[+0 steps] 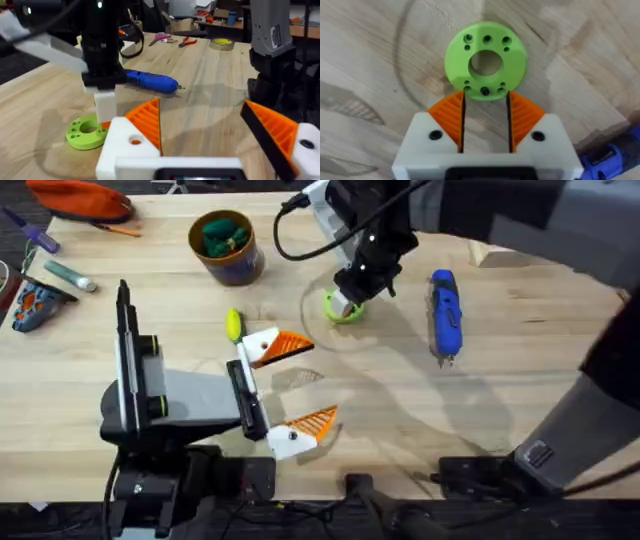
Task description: Pick up the gripper from the table and insert it into the empty holder that is missing its gripper. Then pick up a screw, insert it into the mounting hole, and use the screwdriver to tighten it. Finally, clean up the table by picking up the vegetable and placing it into the bucket.
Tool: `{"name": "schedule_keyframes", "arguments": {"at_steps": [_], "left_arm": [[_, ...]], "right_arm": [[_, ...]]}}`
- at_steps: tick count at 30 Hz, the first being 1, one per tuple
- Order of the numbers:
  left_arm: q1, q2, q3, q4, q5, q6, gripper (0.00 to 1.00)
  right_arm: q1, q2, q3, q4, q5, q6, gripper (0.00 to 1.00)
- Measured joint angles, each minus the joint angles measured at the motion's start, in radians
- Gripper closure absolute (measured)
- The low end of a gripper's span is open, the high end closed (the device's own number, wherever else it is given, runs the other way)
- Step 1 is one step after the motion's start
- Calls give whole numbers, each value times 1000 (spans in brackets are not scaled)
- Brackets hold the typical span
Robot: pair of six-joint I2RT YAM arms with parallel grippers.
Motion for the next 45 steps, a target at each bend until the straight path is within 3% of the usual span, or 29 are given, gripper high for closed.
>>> {"name": "schedule_keyframes", "arguments": {"at_steps": [5, 26, 45], "left_arm": [[0, 0, 0, 0, 0, 0, 15], [0, 0, 0, 0, 0, 0, 15], [0, 0, 0, 0, 0, 0, 15]], "right_arm": [[0, 48, 3, -5, 0, -3, 601], [0, 49, 6, 8, 0, -3, 760], [1, 50, 6, 15, 0, -3, 993]]}}
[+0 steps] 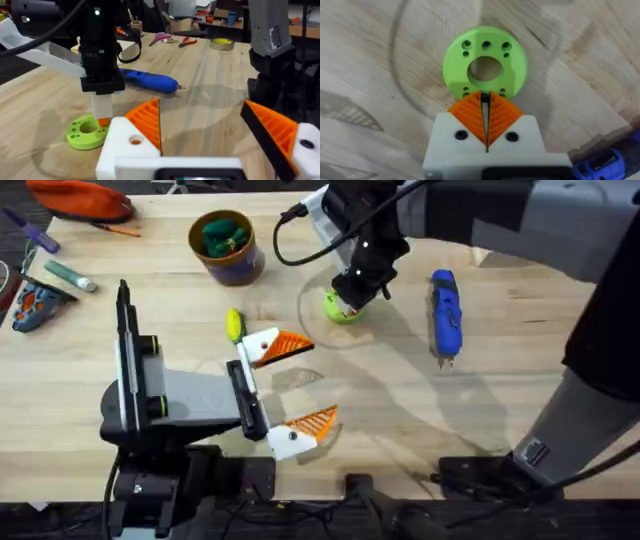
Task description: Pick up the gripper from the table and insert it into the empty holder that is missing its gripper. Then pick up a screw, insert it into the mounting hole, and use the screwdriver to tighten it. Finally, clean up the table by picking up the vegetable and placing it into the bucket.
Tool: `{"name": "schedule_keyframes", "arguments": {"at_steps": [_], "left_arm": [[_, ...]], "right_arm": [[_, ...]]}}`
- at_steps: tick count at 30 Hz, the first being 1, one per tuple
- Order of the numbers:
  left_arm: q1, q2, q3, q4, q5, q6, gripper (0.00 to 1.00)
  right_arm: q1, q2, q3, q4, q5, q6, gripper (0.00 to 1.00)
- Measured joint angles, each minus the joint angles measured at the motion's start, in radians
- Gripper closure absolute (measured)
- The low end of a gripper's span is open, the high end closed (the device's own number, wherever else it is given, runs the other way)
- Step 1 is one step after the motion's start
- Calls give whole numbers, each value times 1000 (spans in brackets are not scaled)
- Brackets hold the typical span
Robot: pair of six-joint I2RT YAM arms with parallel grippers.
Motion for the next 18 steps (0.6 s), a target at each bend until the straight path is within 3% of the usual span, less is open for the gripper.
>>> {"name": "schedule_keyframes", "arguments": {"at_steps": [18], "left_arm": [[0, 0, 0, 0, 0, 0, 15]], "right_arm": [[0, 3, 27, -34, 0, 0, 994]]}}
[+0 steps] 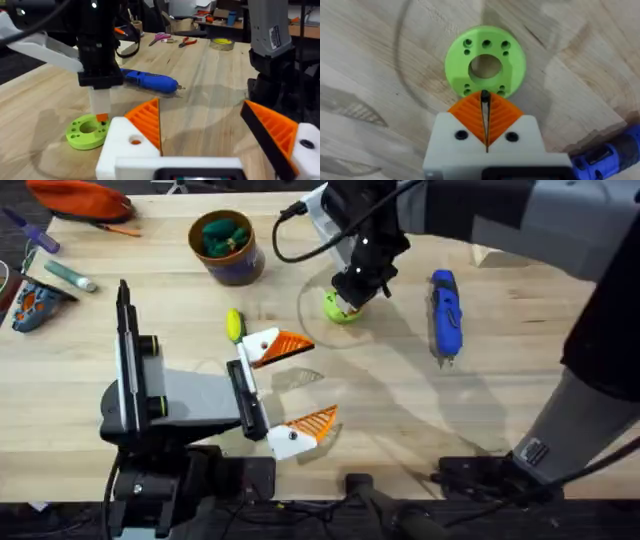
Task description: Pick up the gripper from the table and insert it into the empty holder that is missing its gripper. Then pick up a screw, insert it into the mounting hole, and use the screwdriver to tighten it. Finally, clean up the table by picking up the vegetable and placing it into the bucket.
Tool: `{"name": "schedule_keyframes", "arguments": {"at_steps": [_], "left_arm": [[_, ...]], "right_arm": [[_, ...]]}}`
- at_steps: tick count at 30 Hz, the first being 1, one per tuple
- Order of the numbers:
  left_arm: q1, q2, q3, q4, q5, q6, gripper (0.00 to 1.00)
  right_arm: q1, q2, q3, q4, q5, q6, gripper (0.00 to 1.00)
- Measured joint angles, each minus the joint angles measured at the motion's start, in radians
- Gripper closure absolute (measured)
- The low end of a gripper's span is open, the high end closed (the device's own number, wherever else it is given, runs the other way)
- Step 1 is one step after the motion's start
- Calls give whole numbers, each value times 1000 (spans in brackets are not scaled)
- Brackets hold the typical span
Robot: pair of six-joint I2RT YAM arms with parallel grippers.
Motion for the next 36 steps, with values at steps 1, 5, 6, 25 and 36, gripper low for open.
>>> {"name": "schedule_keyframes", "arguments": {"at_steps": [1, 5, 6, 25, 36], "left_arm": [[0, 0, 0, 0, 0, 0, 15], [0, 0, 0, 0, 0, 0, 15], [0, 0, 0, 0, 0, 0, 15], [0, 0, 0, 0, 0, 0, 16], [0, 0, 0, 0, 0, 0, 15]], "right_arm": [[0, 0, 7, -7, 0, 0, 994], [0, 0, 42, -37, 0, -4, 994], [0, 0, 48, -48, 0, -7, 994], [0, -70, 141, -136, 0, -22, 995], [0, -337, 148, -239, 0, -14, 995]]}}
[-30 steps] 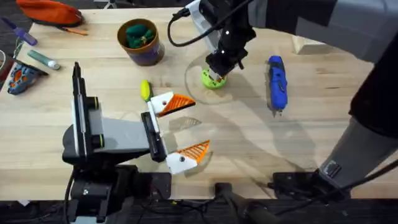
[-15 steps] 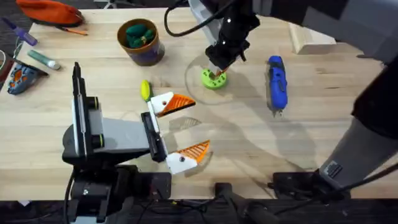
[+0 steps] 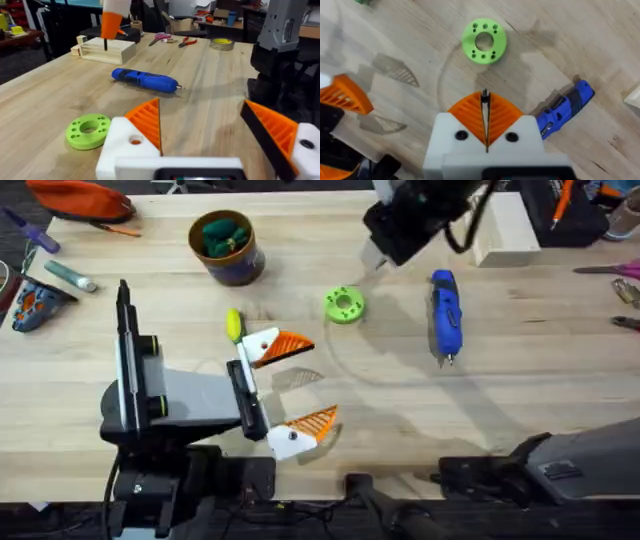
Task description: Pick up the gripper from the table and insert it into the empty holder that is missing its gripper. Then pick up a screw, insert it into the mounting hole, and use the screwdriver to tighten it. Finally, clean up the table by picking up the vegetable and placing it into the bucket.
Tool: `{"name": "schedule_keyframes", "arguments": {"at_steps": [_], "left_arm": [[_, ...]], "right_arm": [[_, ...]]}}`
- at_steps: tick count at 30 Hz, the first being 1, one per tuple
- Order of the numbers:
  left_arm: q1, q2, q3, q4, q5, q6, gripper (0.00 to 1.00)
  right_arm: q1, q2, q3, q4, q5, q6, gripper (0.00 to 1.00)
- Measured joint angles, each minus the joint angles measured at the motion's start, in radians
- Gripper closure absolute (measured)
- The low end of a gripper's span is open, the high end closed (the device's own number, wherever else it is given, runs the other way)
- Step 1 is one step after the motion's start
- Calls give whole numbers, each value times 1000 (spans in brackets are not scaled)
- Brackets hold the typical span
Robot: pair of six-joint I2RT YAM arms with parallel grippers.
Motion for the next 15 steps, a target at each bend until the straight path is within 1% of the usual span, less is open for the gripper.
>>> {"name": "schedule_keyframes", "arguments": {"at_steps": [8, 15], "left_arm": [[0, 0, 0, 0, 0, 0, 15], [0, 0, 0, 0, 0, 0, 15]], "right_arm": [[35, -84, 0, -33, 0, 24, 995], [68, -89, 0, -54, 0, 53, 995]]}}
